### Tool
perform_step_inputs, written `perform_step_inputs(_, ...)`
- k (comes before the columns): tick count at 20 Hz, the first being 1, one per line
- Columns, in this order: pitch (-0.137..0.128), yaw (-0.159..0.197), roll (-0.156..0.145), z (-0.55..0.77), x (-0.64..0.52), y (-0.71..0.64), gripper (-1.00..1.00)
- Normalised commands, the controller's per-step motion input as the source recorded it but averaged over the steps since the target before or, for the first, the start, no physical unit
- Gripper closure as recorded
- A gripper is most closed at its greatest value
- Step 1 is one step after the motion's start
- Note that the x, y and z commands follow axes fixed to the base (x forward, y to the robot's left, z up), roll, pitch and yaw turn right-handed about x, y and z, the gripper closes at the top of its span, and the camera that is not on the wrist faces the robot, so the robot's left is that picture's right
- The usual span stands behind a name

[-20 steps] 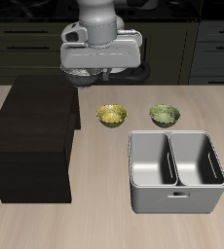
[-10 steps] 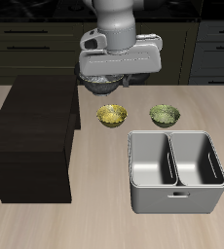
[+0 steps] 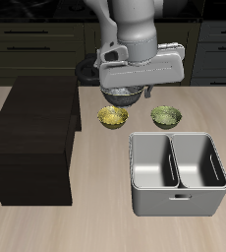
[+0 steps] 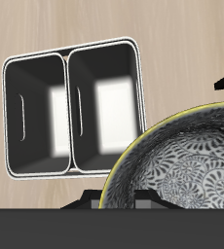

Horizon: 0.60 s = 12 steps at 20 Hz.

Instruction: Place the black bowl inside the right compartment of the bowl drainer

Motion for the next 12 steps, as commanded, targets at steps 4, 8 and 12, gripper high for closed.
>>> perform_step_inputs(4,0.009,0.000,0.020,-0.10,0.12,0.27,1.00)
perform_step_inputs(8,0.026,0.003,-0.024,-0.22,0.33,0.25,1.00)
perform_step_inputs(12,0.008,0.011,-0.009,-0.10,0.14,0.04,1.00)
